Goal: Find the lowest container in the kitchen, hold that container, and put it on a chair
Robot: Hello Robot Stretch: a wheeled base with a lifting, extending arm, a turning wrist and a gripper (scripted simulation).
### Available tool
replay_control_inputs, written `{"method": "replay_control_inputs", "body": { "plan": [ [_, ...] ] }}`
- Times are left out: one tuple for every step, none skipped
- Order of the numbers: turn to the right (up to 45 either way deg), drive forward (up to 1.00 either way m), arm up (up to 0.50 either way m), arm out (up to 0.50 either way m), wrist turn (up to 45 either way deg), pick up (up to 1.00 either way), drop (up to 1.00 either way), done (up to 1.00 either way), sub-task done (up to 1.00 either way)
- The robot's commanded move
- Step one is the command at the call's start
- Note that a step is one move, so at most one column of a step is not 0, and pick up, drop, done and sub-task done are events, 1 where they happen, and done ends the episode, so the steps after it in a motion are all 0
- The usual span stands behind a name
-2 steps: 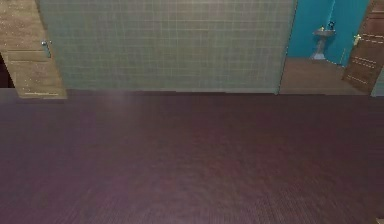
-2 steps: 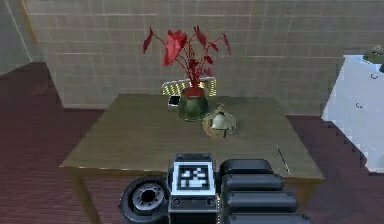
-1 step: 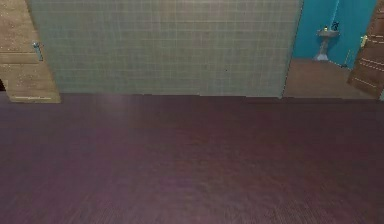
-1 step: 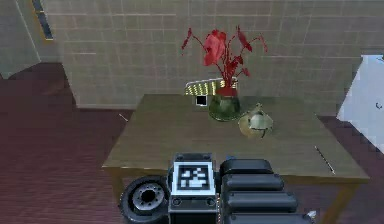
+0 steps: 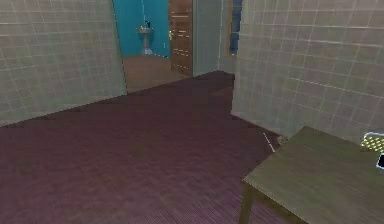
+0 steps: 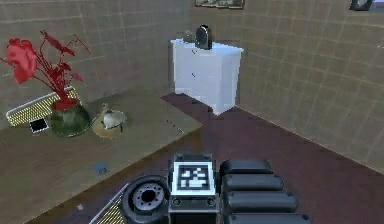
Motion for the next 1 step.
{"method": "replay_control_inputs", "body": {
  "plan": [
    [0.0,0.85,0.0,0.0,0.0,0.0,0.0,0.0,0.0]
  ]
}}
